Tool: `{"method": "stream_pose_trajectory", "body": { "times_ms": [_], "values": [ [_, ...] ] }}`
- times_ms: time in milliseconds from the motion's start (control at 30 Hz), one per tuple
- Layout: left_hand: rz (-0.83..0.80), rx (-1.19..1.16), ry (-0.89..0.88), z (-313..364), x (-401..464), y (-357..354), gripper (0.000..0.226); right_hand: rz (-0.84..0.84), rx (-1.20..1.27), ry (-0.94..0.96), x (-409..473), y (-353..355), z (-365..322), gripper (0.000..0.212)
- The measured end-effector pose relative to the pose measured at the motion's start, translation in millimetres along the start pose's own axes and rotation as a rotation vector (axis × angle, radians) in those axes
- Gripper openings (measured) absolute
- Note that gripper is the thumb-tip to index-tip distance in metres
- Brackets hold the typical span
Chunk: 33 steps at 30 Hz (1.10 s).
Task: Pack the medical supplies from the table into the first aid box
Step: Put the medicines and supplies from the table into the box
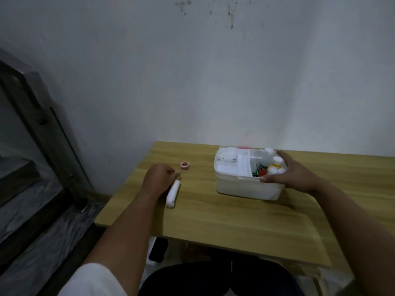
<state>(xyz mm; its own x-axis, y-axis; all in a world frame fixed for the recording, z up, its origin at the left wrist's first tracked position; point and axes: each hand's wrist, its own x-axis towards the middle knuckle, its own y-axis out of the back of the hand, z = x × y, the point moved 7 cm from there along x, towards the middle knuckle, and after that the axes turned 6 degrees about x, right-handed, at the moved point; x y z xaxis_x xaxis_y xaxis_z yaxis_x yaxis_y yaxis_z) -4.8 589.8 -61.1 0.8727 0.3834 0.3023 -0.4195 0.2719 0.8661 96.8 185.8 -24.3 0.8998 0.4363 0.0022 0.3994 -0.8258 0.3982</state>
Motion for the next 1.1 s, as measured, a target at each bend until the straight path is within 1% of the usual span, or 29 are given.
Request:
{"method": "stream_pose_trajectory", "body": {
  "times_ms": [67,133,200,233,267,333,400,467,533,633,733,800,867,900,933,1033,1100],
  "values": [
    [0.019,-0.009,-0.047,3.1,3.7,-3.9,0.017,-0.002,0.008,-0.002,-1.1,-0.4,-1.3,0.109],
    [0.042,-0.063,-0.036,2.9,6.9,-3.8,0.020,0.004,0.021,-0.001,-4.0,-2.0,-4.1,0.097],
    [0.077,-0.117,-0.005,1.9,9.5,-1.7,0.015,0.011,0.027,0.001,-6.0,-3.1,-7.2,0.092],
    [0.093,-0.141,0.013,0.3,10.9,-1.3,0.011,0.012,0.031,0.003,-6.3,-3.1,-7.4,0.092],
    [0.103,-0.155,0.026,-1.8,11.3,-0.5,0.012,0.012,0.034,0.003,-6.9,-3.0,-7.8,0.093],
    [0.092,-0.153,0.033,-5.7,9.1,0.0,0.020,0.015,0.024,0.004,-6.9,-2.4,-7.5,0.093],
    [0.065,-0.143,0.008,-11.8,4.9,0.6,0.021,0.012,0.020,-0.001,-7.5,-2.4,-7.6,0.092],
    [0.055,-0.109,-0.058,-17.3,-0.3,3.1,0.016,0.012,0.009,0.005,-7.8,-2.4,-8.0,0.090],
    [0.040,-0.095,-0.104,-23.9,-4.6,5.0,0.005,0.011,0.014,0.005,-8.2,-2.9,-8.9,0.087],
    [0.000,-0.101,-0.093,-31.6,-6.2,4.1,0.005,0.011,0.012,0.008,-7.1,-2.3,-7.8,0.087],
    [0.035,-0.085,-0.056,-28.6,-1.0,7.6,0.007,0.013,0.011,0.005,-7.1,-1.4,-7.4,0.089],
    [0.058,-0.104,-0.029,-22.9,3.2,9.8,0.009,0.010,0.009,-0.003,-6.2,-1.0,-5.3,0.095],
    [0.069,-0.101,-0.026,-16.4,6.5,11.4,0.010,0.010,-0.006,-0.001,-4.6,-0.7,-3.6,0.105],
    [0.063,-0.086,-0.021,-14.5,8.2,12.7,0.012,0.008,-0.006,-0.007,-4.1,-0.5,-2.3,0.108],
    [0.045,-0.065,-0.004,-14.9,9.8,15.1,0.014,0.006,-0.003,-0.013,-4.3,-0.5,-2.0,0.107],
    [-0.055,-0.004,0.058,-26.3,12.5,26.7,0.018,0.000,0.004,-0.012,-6.2,-1.7,-4.4,0.090],
    [-0.162,0.007,0.086,-37.1,11.5,32.6,0.020,0.004,0.002,-0.013,-6.4,-2.1,-5.0,0.087]
  ]
}}
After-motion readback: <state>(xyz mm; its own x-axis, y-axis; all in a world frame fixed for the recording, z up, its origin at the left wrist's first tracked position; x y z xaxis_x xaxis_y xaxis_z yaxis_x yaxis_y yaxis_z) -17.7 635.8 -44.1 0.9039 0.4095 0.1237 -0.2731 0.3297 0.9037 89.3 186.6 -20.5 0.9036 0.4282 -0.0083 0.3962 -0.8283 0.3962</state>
